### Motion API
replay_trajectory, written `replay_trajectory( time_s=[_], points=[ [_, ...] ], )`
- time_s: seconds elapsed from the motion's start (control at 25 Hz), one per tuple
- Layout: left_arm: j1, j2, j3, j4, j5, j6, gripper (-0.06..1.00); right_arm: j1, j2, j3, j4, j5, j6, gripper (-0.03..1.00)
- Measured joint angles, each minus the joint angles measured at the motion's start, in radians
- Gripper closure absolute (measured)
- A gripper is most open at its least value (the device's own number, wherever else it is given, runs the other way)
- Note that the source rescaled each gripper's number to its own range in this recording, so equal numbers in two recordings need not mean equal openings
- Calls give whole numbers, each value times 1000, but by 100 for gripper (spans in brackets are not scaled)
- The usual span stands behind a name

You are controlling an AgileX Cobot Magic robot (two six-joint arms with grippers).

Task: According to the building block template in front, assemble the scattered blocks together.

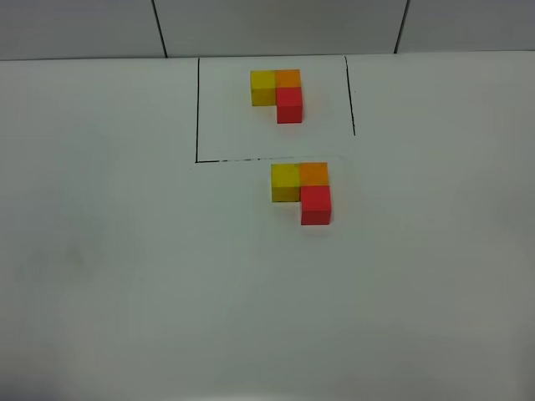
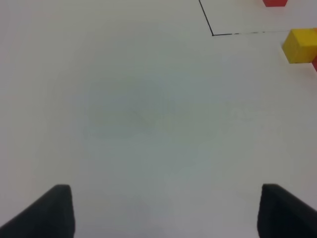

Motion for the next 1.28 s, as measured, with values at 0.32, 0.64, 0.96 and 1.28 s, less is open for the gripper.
replay_trajectory(
  time_s=[0.32, 0.64, 0.96, 1.28],
  points=[
    [0, 0, 0, 0, 0, 0, 25, 0, 0, 0, 7, 0, -23, 18],
    [0, 0, 0, 0, 0, 0, 25, 0, 0, 0, 11, 1, -29, 18],
    [0, 0, 0, 0, 0, 0, 25, 0, 0, 0, 11, 1, -29, 18],
    [0, 0, 0, 0, 0, 0, 25, 0, 0, 0, 11, 1, -30, 18]
  ],
)
